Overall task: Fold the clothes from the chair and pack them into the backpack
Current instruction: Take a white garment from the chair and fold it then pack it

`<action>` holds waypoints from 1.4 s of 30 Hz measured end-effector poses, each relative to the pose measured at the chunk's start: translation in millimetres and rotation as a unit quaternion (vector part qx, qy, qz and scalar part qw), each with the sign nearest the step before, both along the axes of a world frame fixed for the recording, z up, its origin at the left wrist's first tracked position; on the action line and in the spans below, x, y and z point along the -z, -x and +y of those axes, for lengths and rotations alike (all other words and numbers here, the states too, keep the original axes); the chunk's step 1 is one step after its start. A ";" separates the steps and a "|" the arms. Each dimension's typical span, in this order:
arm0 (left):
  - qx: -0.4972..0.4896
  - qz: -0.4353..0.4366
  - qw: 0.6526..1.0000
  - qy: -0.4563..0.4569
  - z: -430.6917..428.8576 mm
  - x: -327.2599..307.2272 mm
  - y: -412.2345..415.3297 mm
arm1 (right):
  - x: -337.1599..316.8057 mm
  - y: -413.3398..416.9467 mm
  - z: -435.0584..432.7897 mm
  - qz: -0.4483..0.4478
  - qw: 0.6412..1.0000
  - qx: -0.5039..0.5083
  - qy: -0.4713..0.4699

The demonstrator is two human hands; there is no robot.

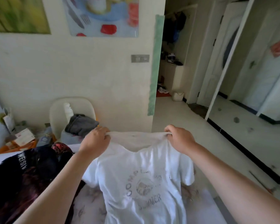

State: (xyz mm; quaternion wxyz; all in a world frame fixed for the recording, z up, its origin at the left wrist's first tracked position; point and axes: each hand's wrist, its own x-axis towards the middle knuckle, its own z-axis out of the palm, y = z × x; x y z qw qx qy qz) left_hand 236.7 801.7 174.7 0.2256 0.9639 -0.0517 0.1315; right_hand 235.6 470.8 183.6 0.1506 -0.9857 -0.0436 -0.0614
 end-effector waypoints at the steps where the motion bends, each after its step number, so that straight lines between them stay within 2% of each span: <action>1: -0.001 -0.020 1.000 0.010 5.0 -9.9 10.4 | -9.8 10.8 1.0 -0.023 1.000 0.005 -0.007; 4: -0.021 -0.074 0.997 0.018 17.4 -30.7 36.5 | -32.9 34.3 4.3 -0.037 0.997 0.023 -0.062; 7: -0.055 -0.098 0.993 0.028 24.1 -39.9 50.9 | -52.1 52.9 8.9 0.036 0.980 0.021 -0.193; 8: -0.064 -0.097 0.993 0.026 25.1 -40.8 53.3 | -55.1 57.9 10.5 0.051 0.976 0.018 -0.209; 10: -0.076 -0.090 0.993 0.011 26.3 -39.9 54.9 | -52.6 62.9 10.3 0.034 0.983 0.030 -0.181; 14: -0.094 -0.088 0.991 -0.025 20.1 -31.2 48.5 | -35.9 57.0 11.4 -0.118 0.991 0.066 -0.019; 15: -0.112 -0.068 0.991 -0.037 17.8 -28.1 45.0 | -31.4 52.4 12.6 -0.131 0.988 0.076 0.014; 17: -0.151 -0.013 0.985 -0.080 12.4 -20.4 36.2 | -17.4 39.5 13.4 -0.089 0.989 0.113 0.017; 19: -0.161 0.054 0.983 -0.073 5.7 -12.2 23.9 | 0.0 24.0 10.4 -0.016 0.987 0.162 -0.017; 22: -0.140 0.158 0.974 0.083 -5.2 12.0 -3.8 | 28.2 -7.0 4.9 0.075 0.974 0.181 -0.116; 25: -0.129 0.180 0.962 0.159 -13.5 47.6 -44.5 | 60.0 -44.5 6.7 0.133 0.929 0.189 -0.288; 27: -0.136 0.181 0.960 0.166 -19.2 69.4 -69.7 | 83.4 -73.3 7.8 0.132 0.916 0.193 -0.327; 31: -0.165 0.158 0.959 0.168 -33.3 103.2 -115.9 | 132.2 -133.9 14.0 0.115 0.937 0.186 -0.272; 33: -0.165 0.168 0.956 0.173 -34.7 123.9 -138.4 | 155.6 -155.3 19.9 0.109 0.940 0.167 -0.278; 35: -0.149 0.212 0.948 0.186 -36.3 151.2 -153.5 | 178.9 -166.0 24.4 0.172 0.934 0.081 -0.302; 37: -0.127 0.270 0.945 0.130 -44.1 177.6 -158.3 | 201.1 -164.8 24.4 0.241 0.936 -0.008 -0.258; 38: -0.111 0.291 0.945 0.098 -51.0 191.4 -157.5 | 213.1 -161.7 21.0 0.247 0.940 -0.031 -0.233; 40: -0.068 0.312 0.944 0.081 -67.7 215.1 -149.9 | 241.3 -152.8 10.3 0.197 0.959 -0.025 -0.200; 42: -0.015 0.296 0.953 0.069 -86.5 237.0 -138.8 | 268.8 -141.7 -4.7 0.168 0.974 0.044 -0.147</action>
